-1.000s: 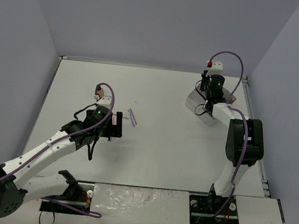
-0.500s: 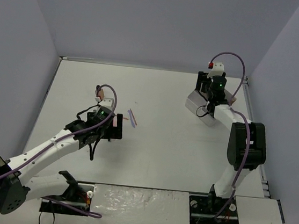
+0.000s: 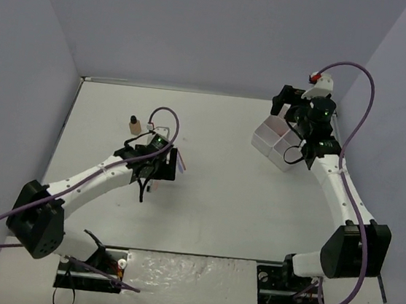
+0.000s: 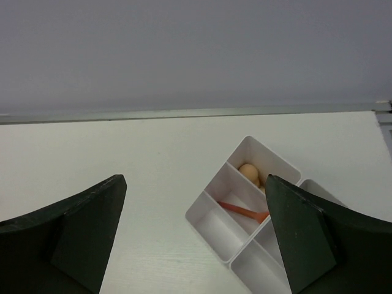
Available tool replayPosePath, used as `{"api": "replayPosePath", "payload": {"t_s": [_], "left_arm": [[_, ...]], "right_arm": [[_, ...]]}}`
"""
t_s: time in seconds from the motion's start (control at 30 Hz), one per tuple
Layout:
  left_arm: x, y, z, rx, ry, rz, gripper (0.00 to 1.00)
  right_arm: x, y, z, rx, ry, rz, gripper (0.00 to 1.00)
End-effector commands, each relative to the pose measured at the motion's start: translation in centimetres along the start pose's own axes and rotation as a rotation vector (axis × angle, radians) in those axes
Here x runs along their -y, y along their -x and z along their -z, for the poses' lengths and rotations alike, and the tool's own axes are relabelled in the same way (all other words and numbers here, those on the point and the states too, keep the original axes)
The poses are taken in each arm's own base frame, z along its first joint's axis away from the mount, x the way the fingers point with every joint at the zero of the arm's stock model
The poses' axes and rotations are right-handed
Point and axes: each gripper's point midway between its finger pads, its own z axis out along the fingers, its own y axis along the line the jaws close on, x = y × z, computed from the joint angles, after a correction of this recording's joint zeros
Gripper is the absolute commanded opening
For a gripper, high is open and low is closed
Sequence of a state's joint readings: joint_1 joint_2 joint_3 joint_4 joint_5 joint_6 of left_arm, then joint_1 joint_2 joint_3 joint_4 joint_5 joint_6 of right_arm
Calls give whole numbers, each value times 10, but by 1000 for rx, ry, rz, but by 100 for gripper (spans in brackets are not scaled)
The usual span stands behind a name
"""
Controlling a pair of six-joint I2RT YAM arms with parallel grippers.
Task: Organize the makeup
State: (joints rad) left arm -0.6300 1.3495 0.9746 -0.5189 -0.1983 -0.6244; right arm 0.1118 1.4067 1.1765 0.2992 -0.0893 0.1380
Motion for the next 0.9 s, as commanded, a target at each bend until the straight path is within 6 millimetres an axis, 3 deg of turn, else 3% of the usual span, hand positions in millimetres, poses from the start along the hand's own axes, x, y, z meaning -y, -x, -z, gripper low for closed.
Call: {"api": "replayPosePath", "payload": {"t_s": [0.0, 0.13, 0.2, 0.33, 0.6, 0.87], "left_arm": [[21, 52, -8, 75, -55, -56, 69], [11, 77, -27, 50, -64, -188, 66], [3, 92, -35, 30, -69, -272, 63], [-3, 106, -55, -45, -119, -426, 62], [-15, 87, -100, -239, -187, -619, 62], [-23, 73, -129, -319, -208, -641, 59]], "right_arm": [[-29, -18, 28, -82, 114, -140, 94], [-50, -44, 54, -134, 207, -161, 95], [-55, -53, 67, -143, 231, -159, 95], [-58, -62, 88, -140, 251, -157, 96], [-54, -77, 110, -139, 256, -138, 96], [-57, -85, 117, -158, 282, -144, 97]]}}
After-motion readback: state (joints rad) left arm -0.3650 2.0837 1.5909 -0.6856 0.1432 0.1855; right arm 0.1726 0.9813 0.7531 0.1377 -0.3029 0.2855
